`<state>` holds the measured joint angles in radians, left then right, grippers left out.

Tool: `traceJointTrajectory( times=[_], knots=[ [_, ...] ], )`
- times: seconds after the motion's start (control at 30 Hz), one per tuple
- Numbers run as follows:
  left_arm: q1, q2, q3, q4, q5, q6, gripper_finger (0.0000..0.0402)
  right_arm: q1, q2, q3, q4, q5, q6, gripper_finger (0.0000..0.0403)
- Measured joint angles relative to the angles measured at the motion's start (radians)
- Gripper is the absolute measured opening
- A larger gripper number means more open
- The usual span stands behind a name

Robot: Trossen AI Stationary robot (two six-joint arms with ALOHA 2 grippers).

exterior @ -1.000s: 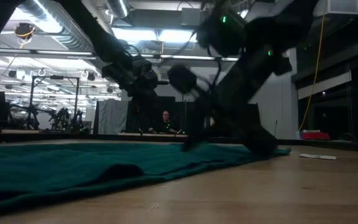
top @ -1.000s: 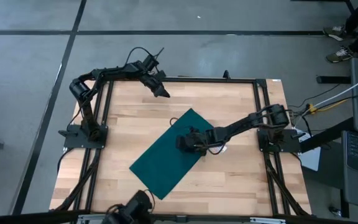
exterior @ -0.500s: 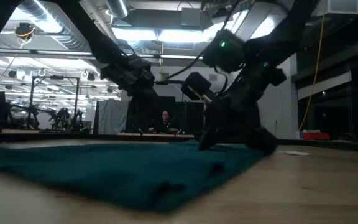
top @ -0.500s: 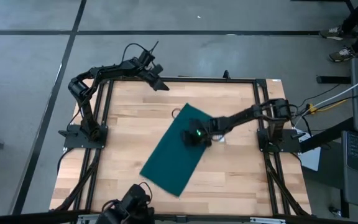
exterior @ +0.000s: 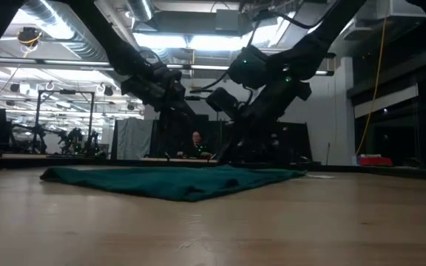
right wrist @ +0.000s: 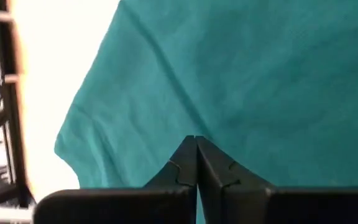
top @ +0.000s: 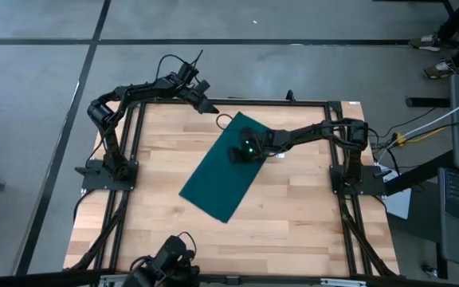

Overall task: Fold microfiber towels
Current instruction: Fold the black towel on the table

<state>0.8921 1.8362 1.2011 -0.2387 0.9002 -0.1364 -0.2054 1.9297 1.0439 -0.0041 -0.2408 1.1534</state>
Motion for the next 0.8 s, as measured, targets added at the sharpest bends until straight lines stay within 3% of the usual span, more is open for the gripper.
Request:
traceJointTrajectory(
  times=[0.17, 0.3, 0.43, 0.57, 0.8],
  knots=[
    [0.000, -0.020, 0.000, -0.062, 0.009, 0.035, 0.0099, 0.042, -0.042, 0.004, 0.030, -0.037, -0.005, 0.0043],
    [-0.008, -0.037, 0.000, -0.319, -0.084, 0.243, 0.0096, 0.099, -0.047, 0.003, 0.011, -0.011, 0.040, 0.0074],
    [-0.036, -0.038, 0.000, -0.480, -0.186, 0.376, 0.0091, 0.142, -0.047, 0.003, 0.045, 0.046, 0.090, 0.0051],
    [-0.042, -0.038, 0.000, -0.439, -0.212, 0.345, 0.0088, 0.171, -0.048, 0.004, 0.082, 0.094, 0.110, 0.0007],
    [-0.032, -0.038, 0.000, -0.408, -0.262, 0.308, 0.0088, 0.205, -0.040, 0.000, -0.022, 0.132, 0.095, 0.0003]
  ],
)
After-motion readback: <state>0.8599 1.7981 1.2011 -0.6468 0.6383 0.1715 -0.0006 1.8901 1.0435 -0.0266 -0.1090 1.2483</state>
